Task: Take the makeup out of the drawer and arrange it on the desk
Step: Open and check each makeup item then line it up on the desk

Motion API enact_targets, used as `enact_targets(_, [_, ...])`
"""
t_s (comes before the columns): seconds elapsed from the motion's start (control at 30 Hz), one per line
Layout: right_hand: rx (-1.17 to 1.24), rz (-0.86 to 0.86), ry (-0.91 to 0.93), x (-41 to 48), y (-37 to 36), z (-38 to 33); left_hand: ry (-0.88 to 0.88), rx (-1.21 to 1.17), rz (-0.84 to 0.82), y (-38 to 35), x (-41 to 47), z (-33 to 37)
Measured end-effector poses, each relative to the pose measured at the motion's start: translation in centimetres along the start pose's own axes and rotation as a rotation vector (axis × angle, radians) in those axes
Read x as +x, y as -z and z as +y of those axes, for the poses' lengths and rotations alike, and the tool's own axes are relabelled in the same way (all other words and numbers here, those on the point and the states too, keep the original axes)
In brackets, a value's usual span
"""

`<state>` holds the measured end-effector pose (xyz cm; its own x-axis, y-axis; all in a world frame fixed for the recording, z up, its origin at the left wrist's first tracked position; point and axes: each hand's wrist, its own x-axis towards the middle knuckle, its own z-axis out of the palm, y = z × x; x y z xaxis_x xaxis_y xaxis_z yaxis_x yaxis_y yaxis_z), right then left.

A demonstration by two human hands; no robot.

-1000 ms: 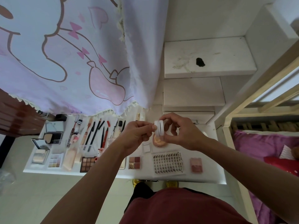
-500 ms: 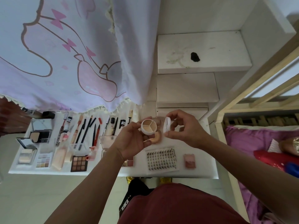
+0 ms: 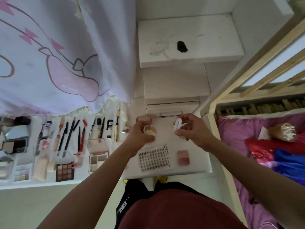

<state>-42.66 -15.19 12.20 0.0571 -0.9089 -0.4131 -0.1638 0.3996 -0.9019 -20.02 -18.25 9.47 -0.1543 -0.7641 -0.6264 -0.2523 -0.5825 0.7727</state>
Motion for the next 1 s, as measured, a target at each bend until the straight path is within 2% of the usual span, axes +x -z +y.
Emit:
enact_targets(0.17, [0.028,0.058,-0.077,-0.3,1.5,1.8,-0.098,0.419,0.091,-2.9,3.1,-0.9])
enact_targets(0.27, [0.024,0.079,-0.120,-0.4,2.3,2.8,-0.124,0.588,0.122,-4.3,4.5,-1.7])
enact_targets(0.33, [0.013,0.095,-0.139,-0.5,2.7,3.5,-0.143,0.692,0.113,-5.0,5.2,-2.3])
enact_targets(0.47, [-0.004,0.130,-0.172,-0.5,3.1,4.7,-0.197,0.749,0.018,-5.9,6.7,-3.9])
enact_targets(0.7, [-0.116,0.163,-0.181,0.0,3.2,5.9,-0.325,1.116,-0.023,-5.6,8.0,-5.2])
enact_targets(0.87, [-0.211,0.156,-0.141,1.2,2.4,5.7,-0.306,1.183,-0.049,-5.3,7.9,-4.6])
enact_targets(1.0, [-0.386,0.155,-0.143,3.1,0.7,6.0,-0.327,1.097,0.050,-4.1,6.4,-3.8])
